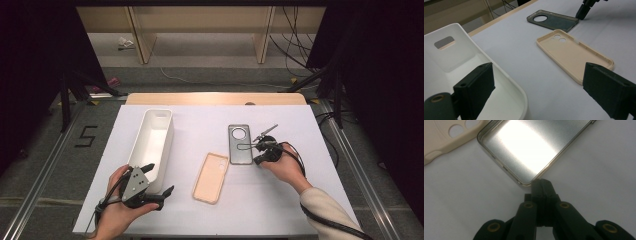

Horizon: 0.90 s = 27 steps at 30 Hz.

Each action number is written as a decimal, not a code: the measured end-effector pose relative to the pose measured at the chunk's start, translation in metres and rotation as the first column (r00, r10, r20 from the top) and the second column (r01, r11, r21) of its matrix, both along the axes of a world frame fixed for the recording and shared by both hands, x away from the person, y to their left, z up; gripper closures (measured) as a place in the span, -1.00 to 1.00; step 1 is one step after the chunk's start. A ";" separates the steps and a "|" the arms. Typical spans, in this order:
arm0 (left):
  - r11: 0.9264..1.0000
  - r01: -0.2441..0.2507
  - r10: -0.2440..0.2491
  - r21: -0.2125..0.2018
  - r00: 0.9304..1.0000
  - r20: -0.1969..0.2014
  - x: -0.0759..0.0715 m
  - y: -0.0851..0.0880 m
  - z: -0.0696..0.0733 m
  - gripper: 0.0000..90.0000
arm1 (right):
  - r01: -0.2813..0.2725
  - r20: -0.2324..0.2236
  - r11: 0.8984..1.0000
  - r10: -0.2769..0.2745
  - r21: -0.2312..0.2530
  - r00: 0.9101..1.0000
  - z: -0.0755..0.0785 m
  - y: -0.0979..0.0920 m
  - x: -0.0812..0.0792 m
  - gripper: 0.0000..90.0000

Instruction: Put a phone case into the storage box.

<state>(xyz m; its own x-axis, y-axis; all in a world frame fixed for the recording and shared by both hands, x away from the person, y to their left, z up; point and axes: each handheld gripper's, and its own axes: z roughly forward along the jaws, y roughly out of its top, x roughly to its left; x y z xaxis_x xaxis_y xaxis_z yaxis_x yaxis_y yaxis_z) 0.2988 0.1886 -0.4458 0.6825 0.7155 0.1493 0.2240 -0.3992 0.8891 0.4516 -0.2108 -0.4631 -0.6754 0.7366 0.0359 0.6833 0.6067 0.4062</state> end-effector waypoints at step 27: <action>1.000 0.002 -0.002 0.000 1.000 0.005 0.000 0.000 0.000 -0.78 | -0.161 0.155 0.982 0.175 -0.095 0.972 0.014 -0.004 -0.001 0.05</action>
<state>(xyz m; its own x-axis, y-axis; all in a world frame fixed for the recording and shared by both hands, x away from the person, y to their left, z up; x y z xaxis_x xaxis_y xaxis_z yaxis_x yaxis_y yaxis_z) 0.2987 0.1888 -0.4453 0.6830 0.7143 0.1527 0.2190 -0.3997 0.8901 0.4510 -0.2145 -0.4487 -0.7816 0.6079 -0.1395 0.4979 0.7428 0.4475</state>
